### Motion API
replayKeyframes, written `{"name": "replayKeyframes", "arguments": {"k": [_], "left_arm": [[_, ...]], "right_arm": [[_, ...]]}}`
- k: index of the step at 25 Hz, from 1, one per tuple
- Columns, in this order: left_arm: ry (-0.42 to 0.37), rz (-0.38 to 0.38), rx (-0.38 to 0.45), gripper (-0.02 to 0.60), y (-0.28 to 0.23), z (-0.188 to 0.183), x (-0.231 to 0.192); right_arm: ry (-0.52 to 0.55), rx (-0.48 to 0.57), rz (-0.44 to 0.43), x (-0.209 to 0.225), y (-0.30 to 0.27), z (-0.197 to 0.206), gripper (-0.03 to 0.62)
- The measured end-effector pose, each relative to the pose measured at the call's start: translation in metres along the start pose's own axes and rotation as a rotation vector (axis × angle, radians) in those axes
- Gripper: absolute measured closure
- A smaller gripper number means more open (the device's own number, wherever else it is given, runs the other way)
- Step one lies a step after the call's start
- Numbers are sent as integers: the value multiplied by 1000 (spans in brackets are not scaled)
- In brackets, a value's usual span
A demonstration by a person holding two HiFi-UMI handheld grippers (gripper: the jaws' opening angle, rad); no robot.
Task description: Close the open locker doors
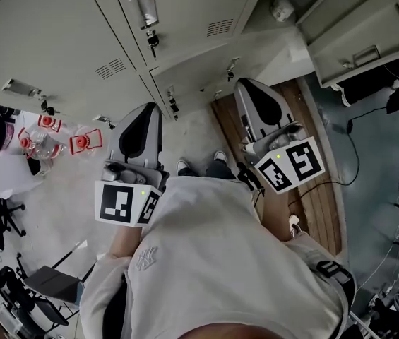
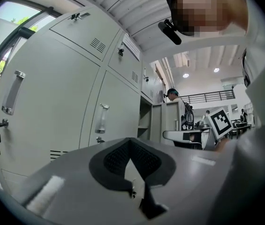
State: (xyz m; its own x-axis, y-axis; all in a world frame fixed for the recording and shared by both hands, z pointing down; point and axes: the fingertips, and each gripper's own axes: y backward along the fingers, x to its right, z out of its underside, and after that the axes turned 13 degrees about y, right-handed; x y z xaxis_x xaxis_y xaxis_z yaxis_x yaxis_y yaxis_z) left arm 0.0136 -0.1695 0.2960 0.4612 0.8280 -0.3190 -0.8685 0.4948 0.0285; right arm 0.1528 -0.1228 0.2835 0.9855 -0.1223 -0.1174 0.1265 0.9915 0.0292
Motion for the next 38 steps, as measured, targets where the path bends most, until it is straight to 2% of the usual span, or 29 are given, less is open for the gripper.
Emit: {"name": "replayKeyframes", "arguments": {"k": [9, 17, 24, 31, 38], "left_arm": [[3, 37, -18, 580, -54, 20, 58], [13, 45, 1, 580, -111, 40, 131], [7, 32, 22, 580, -140, 57, 171], [-10, 107, 7, 580, -165, 64, 204], [-22, 175, 0, 580, -180, 64, 228]], "right_arm": [[-9, -7, 16, 59, 40, 5, 582], [-8, -5, -28, 126, 82, 7, 582], [-5, -1, -49, 167, 114, 16, 582], [14, 19, 35, 204, 148, 15, 582], [61, 38, 195, 270, 194, 7, 582]]}}
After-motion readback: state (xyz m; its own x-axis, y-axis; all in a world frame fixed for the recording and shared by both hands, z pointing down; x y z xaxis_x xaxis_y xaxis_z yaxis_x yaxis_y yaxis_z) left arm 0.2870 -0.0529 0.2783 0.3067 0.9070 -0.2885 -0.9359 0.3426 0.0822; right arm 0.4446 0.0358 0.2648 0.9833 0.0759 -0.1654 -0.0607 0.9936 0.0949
